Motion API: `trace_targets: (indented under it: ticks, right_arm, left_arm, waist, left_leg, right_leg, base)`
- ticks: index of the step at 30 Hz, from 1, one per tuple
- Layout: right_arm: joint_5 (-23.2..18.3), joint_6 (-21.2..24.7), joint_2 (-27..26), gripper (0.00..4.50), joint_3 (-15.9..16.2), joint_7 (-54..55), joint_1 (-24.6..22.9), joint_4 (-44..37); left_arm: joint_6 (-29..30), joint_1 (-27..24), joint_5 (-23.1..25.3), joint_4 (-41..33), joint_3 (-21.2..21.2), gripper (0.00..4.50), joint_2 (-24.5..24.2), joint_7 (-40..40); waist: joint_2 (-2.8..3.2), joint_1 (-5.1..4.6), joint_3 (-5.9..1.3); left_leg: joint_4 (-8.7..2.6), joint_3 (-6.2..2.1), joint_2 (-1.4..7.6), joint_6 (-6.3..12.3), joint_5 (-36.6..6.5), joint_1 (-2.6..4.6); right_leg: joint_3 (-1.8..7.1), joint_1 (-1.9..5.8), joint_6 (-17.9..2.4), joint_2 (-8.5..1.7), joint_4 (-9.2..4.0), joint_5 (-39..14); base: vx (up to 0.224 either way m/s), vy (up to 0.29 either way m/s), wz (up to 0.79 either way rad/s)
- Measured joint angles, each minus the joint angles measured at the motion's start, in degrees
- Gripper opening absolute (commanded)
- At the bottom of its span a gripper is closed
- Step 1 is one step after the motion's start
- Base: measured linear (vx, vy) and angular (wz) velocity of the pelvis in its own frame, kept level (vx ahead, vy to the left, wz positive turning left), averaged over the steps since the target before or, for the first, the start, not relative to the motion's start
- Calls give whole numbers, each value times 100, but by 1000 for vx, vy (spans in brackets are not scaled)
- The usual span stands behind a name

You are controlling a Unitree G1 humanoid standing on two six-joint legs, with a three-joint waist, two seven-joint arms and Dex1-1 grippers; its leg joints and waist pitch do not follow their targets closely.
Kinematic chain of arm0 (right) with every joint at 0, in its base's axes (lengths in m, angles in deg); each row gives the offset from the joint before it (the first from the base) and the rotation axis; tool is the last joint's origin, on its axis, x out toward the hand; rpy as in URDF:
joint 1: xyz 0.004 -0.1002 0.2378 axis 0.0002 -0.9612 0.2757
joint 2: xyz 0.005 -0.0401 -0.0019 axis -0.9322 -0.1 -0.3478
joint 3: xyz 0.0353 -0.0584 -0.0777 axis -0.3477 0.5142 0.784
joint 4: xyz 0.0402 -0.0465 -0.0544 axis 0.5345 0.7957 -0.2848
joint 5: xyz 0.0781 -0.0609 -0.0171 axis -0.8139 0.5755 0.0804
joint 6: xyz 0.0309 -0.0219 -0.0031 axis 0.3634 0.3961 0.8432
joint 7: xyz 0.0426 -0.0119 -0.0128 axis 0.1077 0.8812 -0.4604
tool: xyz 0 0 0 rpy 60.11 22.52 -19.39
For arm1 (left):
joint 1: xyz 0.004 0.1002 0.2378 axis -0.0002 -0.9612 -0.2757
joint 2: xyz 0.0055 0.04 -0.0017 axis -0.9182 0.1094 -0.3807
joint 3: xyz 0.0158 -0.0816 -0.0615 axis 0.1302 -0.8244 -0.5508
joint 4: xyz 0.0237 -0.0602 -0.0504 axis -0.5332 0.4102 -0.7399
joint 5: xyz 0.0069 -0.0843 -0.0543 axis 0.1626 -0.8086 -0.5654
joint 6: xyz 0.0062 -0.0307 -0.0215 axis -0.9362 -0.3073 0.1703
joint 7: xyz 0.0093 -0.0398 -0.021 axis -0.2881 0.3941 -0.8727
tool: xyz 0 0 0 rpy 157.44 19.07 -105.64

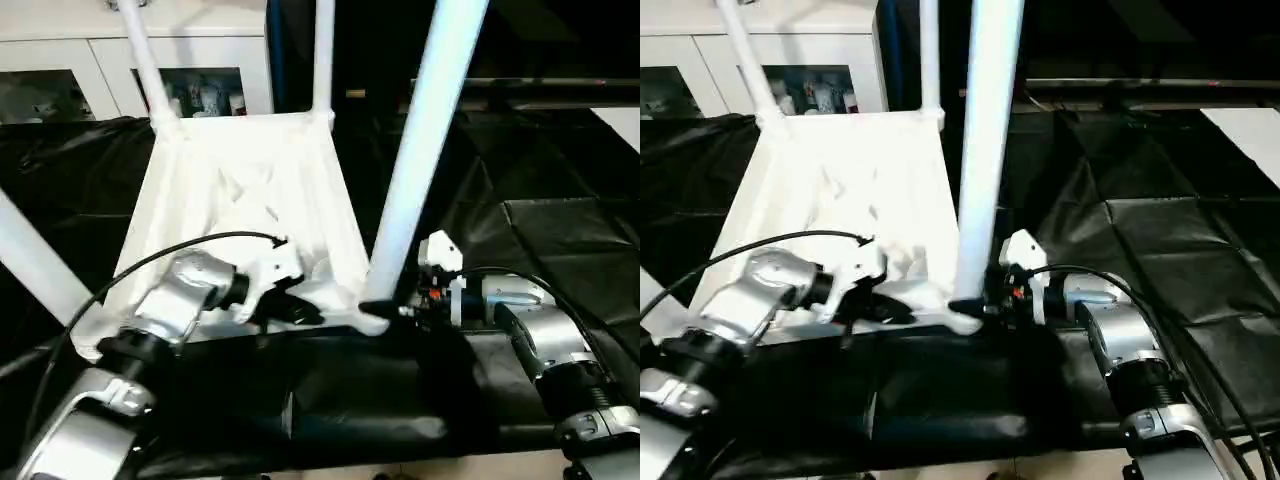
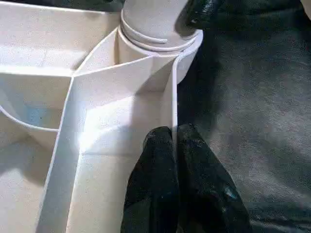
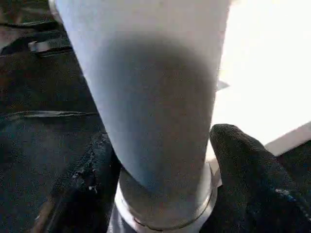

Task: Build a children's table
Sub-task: Rotate leg to tighten

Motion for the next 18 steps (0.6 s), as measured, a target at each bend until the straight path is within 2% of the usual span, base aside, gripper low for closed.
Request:
trace_targets:
  ticks: [3,5,12,15,18]
  right_arm:
    - [-18,26,-2,253,31,-100,-1,-14]
    - [-21,40,-3,224,31,-103,-1,-26]
    - [-25,52,-127,208,-55,213,-192,-218]
    - [38,174,-439,206,-344,1113,-219,-144]
    - [85,371,-993,204,-742,2414,-233,-59]
  left_arm:
    - [43,-27,-8,-50,-2,0,-18,-11]
    - [56,-30,-9,-64,-6,0,-20,-11]
    - [121,-55,-16,-72,-80,0,89,188]
    - [157,-2,69,100,-227,0,350,872]
    - [238,139,288,317,-315,0,741,1696]
  waist:
    - [-1,-4,0]
    - [-1,-6,0]
    - [-3,-5,-1]
    - [-4,-25,-1]
    - [-14,-121,-2]
  left_leg:
    - [4,0,0,0,1,-1]
    - [7,0,-1,0,1,-3]
    - [8,-1,-1,0,1,5]
    - [11,-2,-2,-4,3,10]
    - [11,-6,-6,-6,4,10]
  right_leg:
    - [2,3,1,0,0,0]
    - [4,3,1,0,0,0]
    - [4,17,2,0,2,1]
    - [6,21,27,0,0,-1]
    - [10,25,39,0,-4,-5]
  base:
    - [0,0,0]
    - [0,0,0]
    - [0,0,0]
    - [0,0,0]
    - [0,0,0]
